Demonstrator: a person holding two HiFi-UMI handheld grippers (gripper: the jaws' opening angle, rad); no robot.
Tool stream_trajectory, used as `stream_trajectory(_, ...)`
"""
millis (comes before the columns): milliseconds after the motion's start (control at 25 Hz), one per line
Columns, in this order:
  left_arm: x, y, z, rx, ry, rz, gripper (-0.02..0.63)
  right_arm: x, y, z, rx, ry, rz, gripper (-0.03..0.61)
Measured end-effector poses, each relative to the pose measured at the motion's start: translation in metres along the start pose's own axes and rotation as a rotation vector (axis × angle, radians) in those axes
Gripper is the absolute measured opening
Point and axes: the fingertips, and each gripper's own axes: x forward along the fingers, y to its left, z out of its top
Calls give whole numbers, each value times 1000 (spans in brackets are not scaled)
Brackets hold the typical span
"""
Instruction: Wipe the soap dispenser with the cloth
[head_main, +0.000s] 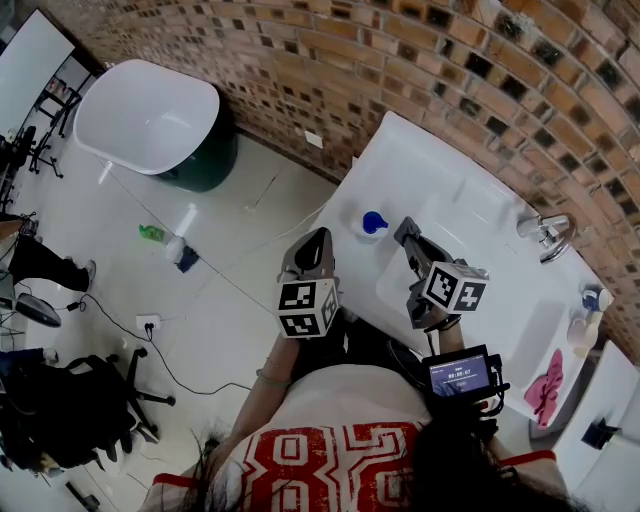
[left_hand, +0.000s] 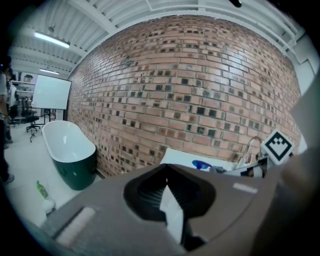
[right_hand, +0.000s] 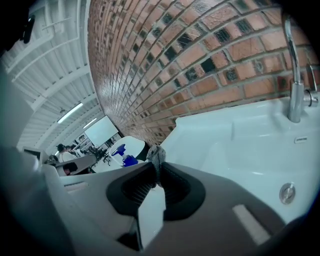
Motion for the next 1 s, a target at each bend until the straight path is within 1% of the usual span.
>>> stream_trajectory(120,-1,3,0,-1,-1,5,5,4,6,-3,-50,17,15,46)
stream_trajectory(240,-1,5,1,-1,-2,9,3,11,12,-8,-67,33,37,48)
stream_trajectory(360,-1,9,1,-2,-3,19,5,15,10,-15,-83,60,28,47)
stream_trajectory(640,-2,17,-1,-9,4,37,5,26,7,-30,-87,117,29,46)
stream_trajectory(1000,-4,25,-3,-11,11,57,4,43,-11,-69,-86,233,0,47)
